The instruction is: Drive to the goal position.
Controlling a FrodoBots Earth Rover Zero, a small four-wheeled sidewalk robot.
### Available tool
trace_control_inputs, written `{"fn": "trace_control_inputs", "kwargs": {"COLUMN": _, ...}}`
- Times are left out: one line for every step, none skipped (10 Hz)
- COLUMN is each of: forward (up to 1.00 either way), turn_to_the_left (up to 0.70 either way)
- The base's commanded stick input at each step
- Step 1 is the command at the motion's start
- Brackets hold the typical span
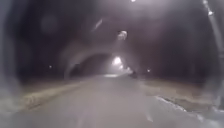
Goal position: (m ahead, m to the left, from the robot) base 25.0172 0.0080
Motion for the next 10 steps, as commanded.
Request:
{"fn": "trace_control_inputs", "kwargs": {"forward": 1.00, "turn_to_the_left": 0.09}}
{"fn": "trace_control_inputs", "kwargs": {"forward": 1.00, "turn_to_the_left": 0.09}}
{"fn": "trace_control_inputs", "kwargs": {"forward": 1.00, "turn_to_the_left": 0.08}}
{"fn": "trace_control_inputs", "kwargs": {"forward": 1.00, "turn_to_the_left": 0.06}}
{"fn": "trace_control_inputs", "kwargs": {"forward": 1.00, "turn_to_the_left": 0.06}}
{"fn": "trace_control_inputs", "kwargs": {"forward": 1.00, "turn_to_the_left": 0.06}}
{"fn": "trace_control_inputs", "kwargs": {"forward": 1.00, "turn_to_the_left": 0.05}}
{"fn": "trace_control_inputs", "kwargs": {"forward": 1.00, "turn_to_the_left": 0.04}}
{"fn": "trace_control_inputs", "kwargs": {"forward": 1.00, "turn_to_the_left": 0.04}}
{"fn": "trace_control_inputs", "kwargs": {"forward": 1.00, "turn_to_the_left": 0.04}}
